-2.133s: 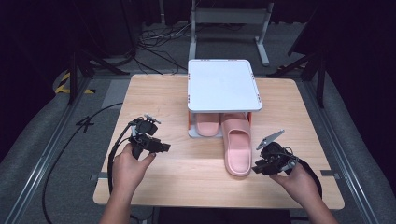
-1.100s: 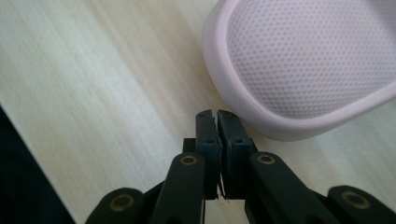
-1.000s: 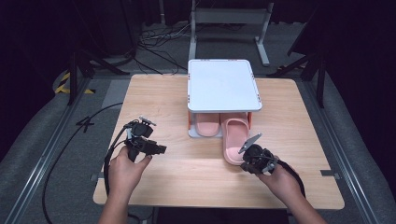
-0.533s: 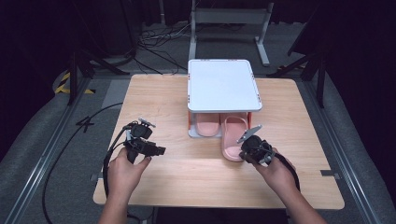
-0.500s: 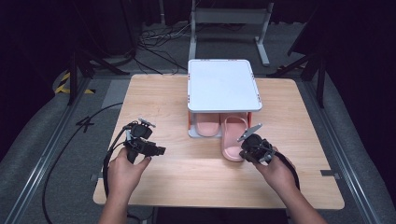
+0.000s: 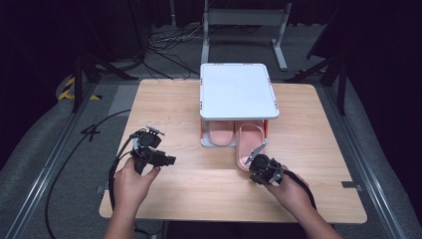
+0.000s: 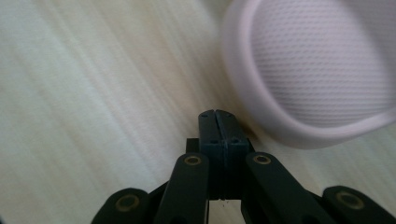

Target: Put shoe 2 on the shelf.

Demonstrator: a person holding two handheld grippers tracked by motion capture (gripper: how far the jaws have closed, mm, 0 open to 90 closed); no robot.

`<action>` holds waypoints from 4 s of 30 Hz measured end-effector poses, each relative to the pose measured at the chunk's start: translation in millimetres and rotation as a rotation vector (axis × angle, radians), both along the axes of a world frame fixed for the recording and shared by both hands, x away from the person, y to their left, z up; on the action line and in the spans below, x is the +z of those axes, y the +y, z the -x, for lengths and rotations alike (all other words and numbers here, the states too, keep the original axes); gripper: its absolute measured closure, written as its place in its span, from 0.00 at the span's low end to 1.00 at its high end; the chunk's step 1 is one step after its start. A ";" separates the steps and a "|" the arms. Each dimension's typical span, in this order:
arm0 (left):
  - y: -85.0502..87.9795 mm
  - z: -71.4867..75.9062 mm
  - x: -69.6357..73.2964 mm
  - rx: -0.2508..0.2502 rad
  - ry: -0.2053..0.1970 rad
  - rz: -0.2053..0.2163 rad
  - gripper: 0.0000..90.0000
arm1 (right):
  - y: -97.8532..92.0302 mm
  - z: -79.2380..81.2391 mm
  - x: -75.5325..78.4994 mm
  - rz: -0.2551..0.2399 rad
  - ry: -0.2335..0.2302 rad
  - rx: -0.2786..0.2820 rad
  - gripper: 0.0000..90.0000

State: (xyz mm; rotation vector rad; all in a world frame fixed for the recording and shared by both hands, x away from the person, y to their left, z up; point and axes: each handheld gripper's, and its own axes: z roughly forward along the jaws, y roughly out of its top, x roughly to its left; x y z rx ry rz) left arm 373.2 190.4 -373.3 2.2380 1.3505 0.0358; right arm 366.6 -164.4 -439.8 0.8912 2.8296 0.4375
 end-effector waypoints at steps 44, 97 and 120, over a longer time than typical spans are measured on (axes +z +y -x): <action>9.7 5.9 -4.5 0.020 0.012 -0.003 0.57 | 0.3 -60.0 2.6 -0.018 -0.057 -0.115 1.00; 14.9 17.8 -0.8 0.027 -0.070 -0.009 0.54 | -73.6 -27.2 79.2 -0.306 -0.306 -0.138 0.62; 44.1 19.4 -37.4 0.000 -0.244 -0.087 0.47 | -232.6 7.2 21.4 -0.322 -0.390 -0.415 0.37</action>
